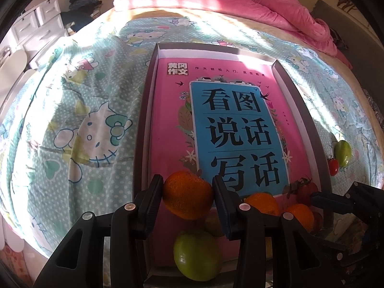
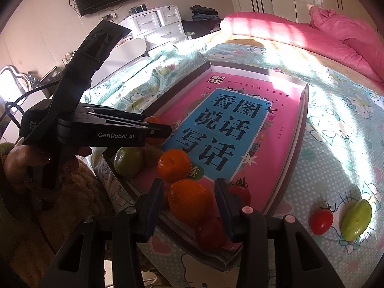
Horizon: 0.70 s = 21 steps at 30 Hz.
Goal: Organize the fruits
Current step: 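Lower the orange onto the book and open the left tool while the right tool releases its orange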
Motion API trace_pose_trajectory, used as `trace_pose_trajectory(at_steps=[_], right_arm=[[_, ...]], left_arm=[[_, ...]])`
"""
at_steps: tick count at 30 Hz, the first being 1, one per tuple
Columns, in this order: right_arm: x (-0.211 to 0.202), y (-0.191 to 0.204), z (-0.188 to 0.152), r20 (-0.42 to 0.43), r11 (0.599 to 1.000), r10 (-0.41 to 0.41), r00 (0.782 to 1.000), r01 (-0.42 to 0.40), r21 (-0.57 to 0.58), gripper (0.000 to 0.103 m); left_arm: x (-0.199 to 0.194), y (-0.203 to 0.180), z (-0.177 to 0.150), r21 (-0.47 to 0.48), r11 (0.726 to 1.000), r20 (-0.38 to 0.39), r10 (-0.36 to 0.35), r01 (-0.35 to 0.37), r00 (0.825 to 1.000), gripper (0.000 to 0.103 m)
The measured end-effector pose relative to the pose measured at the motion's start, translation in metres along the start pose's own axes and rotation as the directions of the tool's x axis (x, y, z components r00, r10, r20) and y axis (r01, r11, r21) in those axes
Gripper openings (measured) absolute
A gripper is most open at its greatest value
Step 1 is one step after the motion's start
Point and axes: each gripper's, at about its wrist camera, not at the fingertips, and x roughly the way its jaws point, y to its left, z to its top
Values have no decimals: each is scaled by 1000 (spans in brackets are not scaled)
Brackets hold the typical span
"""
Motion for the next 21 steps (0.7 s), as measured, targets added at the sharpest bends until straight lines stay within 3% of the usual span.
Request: trace_pose_trajectory(at_steps=[21], right_arm=[[-3, 2, -1, 0, 1000, 3, 1000, -3, -7, 47]], left_arm=[[-4, 5, -2, -24, 1000, 0, 1, -1, 1000, 50]])
